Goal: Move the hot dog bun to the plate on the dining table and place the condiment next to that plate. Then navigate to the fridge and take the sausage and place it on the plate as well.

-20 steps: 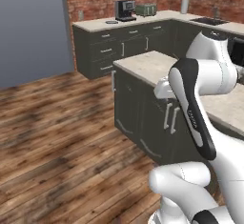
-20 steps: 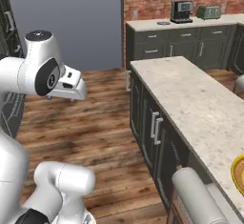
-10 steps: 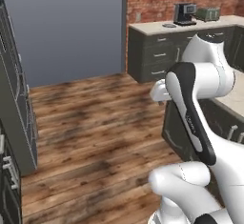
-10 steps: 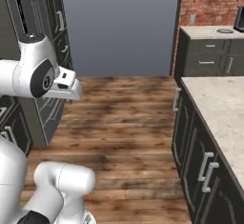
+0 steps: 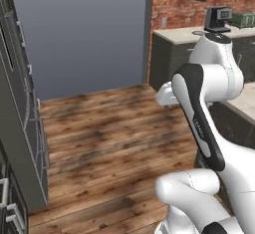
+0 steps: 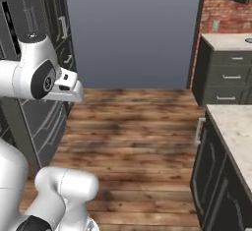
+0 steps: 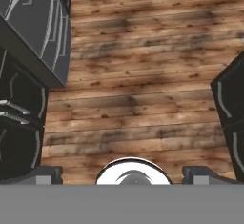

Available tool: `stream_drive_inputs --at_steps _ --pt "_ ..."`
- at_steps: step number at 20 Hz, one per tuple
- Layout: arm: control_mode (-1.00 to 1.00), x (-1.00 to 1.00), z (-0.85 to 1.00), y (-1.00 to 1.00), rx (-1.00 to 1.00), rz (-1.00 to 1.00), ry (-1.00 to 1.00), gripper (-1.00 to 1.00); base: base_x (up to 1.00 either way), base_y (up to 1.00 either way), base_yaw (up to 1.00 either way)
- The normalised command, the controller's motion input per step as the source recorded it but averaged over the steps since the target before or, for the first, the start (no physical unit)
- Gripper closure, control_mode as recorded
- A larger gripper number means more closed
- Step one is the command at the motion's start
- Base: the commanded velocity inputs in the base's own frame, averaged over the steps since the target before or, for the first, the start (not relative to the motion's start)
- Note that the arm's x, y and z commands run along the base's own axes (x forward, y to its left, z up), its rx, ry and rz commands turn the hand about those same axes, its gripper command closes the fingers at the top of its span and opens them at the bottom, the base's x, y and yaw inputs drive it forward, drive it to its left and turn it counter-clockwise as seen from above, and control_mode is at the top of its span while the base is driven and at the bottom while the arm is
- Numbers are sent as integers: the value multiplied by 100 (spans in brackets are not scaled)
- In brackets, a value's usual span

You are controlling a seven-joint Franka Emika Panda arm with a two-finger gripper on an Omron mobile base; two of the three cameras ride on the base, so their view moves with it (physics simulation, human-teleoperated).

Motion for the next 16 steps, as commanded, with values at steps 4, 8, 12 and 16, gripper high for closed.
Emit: stream_drive_inputs --at_steps 4,8,12,16 --pt "100 0 0 0 0 0 0 -100 100 13 12" --pt "100 0 0 0 0 0 0 -100 100 9 11" --pt "100 0 0 0 0 0 0 -100 100 4 13" --pt "100 0 0 0 0 0 0 -100 100 1 15"
